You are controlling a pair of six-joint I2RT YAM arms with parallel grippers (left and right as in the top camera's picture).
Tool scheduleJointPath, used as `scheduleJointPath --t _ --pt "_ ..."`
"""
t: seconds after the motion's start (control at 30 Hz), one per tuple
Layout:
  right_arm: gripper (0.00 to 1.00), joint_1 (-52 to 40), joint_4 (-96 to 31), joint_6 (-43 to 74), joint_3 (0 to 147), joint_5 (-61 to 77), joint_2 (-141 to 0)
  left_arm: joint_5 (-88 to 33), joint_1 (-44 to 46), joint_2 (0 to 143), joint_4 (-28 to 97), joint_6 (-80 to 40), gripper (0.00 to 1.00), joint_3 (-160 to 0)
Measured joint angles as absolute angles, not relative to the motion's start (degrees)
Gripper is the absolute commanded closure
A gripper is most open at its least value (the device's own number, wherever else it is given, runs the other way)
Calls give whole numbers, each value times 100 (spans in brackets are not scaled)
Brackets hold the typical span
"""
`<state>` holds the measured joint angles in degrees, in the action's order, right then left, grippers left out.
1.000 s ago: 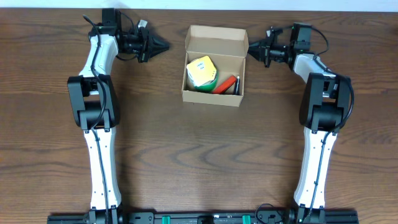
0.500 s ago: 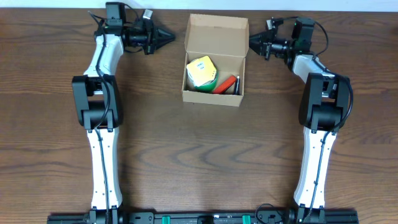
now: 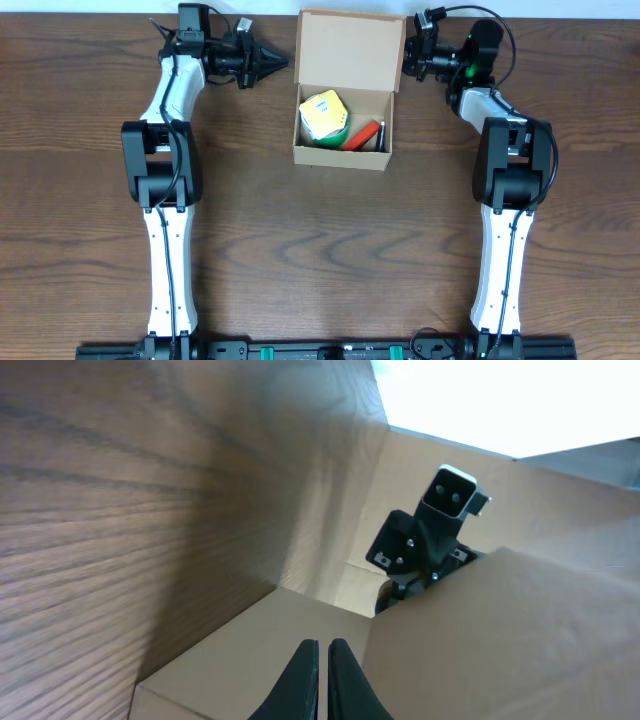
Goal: Pack container
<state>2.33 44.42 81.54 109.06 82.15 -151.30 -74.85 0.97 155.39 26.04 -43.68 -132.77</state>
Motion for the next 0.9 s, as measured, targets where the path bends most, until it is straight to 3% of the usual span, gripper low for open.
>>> scheduleJointPath --t 0.23,0.5,0.73,0.9 --pt "99 143 5043 8816 10906 8344 -15137 -8001 327 15544 714 -5030 94 -13266" --pt "98 123 6296 9679 10912 8543 -15141 -8436 539 15548 -1837 -6740 94 -13262" --pt "98 123 6836 10630 11118 8578 -15141 -8536 523 15548 -3155 -8097 94 -13260" --pt "98 119 6805 11148 11502 8541 -15141 -8519 510 15548 -3444 -8711 94 -13260"
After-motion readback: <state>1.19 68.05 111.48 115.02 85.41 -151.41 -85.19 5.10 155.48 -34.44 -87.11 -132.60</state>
